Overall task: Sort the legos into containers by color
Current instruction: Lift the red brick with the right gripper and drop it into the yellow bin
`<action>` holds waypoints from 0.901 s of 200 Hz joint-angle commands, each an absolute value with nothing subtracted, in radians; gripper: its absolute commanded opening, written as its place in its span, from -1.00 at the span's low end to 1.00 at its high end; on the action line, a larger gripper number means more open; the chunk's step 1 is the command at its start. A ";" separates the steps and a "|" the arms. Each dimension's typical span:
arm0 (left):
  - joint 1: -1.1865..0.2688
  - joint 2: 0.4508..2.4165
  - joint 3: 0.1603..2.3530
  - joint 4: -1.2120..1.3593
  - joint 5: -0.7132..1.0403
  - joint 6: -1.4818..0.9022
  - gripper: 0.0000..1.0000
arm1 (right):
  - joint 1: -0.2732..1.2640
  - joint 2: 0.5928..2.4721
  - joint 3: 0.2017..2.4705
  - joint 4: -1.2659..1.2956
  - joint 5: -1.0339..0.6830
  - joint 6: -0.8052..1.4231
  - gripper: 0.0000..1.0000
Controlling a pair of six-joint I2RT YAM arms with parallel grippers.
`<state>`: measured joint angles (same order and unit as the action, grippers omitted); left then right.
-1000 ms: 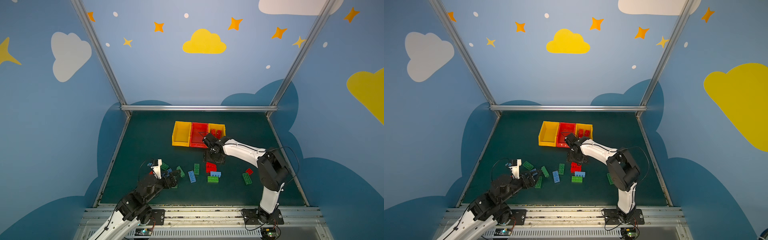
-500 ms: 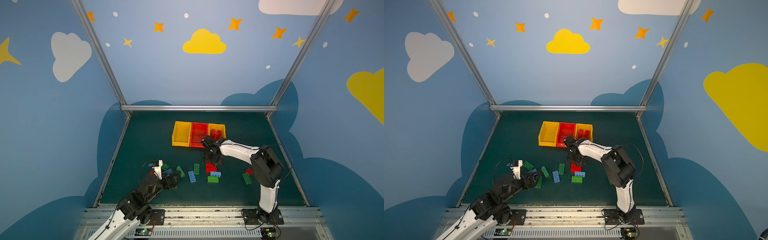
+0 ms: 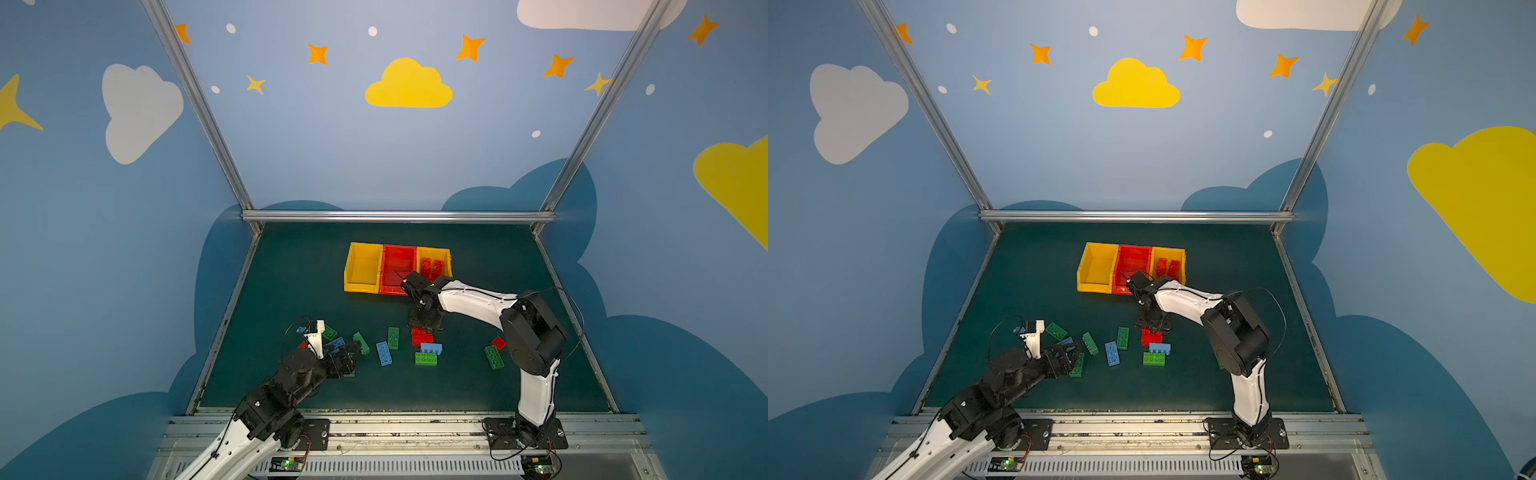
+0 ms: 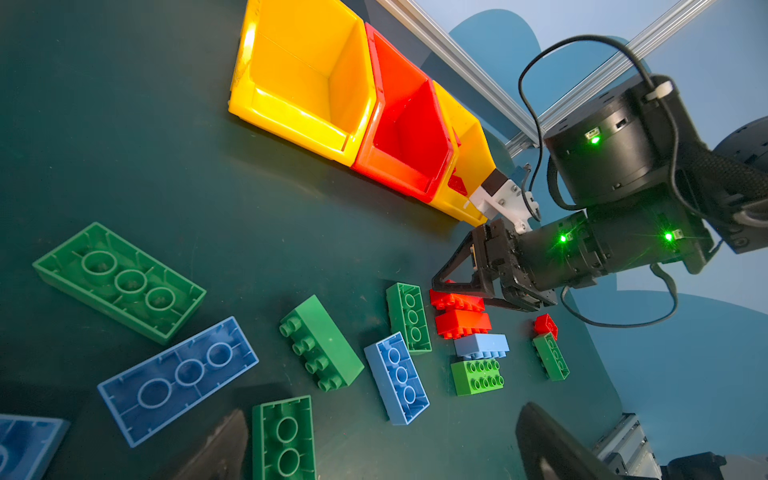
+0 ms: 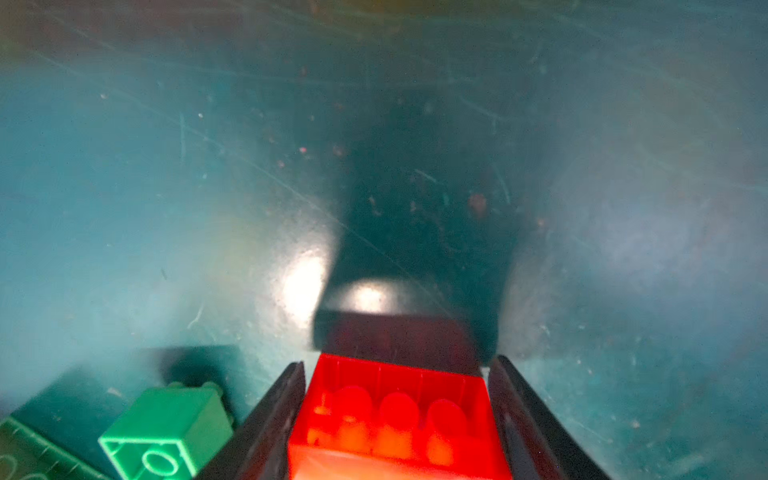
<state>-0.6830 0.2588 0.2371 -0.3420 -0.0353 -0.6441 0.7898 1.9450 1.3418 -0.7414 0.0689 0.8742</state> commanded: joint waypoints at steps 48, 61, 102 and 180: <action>-0.684 0.306 0.242 -0.308 -0.051 -0.638 0.99 | 0.769 1.927 1.488 -0.861 0.149 0.786 -0.06; -0.684 0.337 0.248 -0.292 -0.052 -0.637 0.99 | 0.750 1.926 1.529 -0.882 0.161 0.757 -0.06; -0.684 0.495 0.276 -0.156 -0.049 -0.627 0.99 | 0.638 1.972 1.683 -0.923 0.157 0.652 -0.04; -0.684 0.905 0.482 -0.018 -0.052 -0.576 0.99 | 0.477 2.236 2.075 -0.969 0.033 0.476 0.48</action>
<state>-0.6830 0.8322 0.4244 -0.0799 -0.0467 -0.5907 0.4831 2.1773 1.9751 -0.9073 0.0841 0.5613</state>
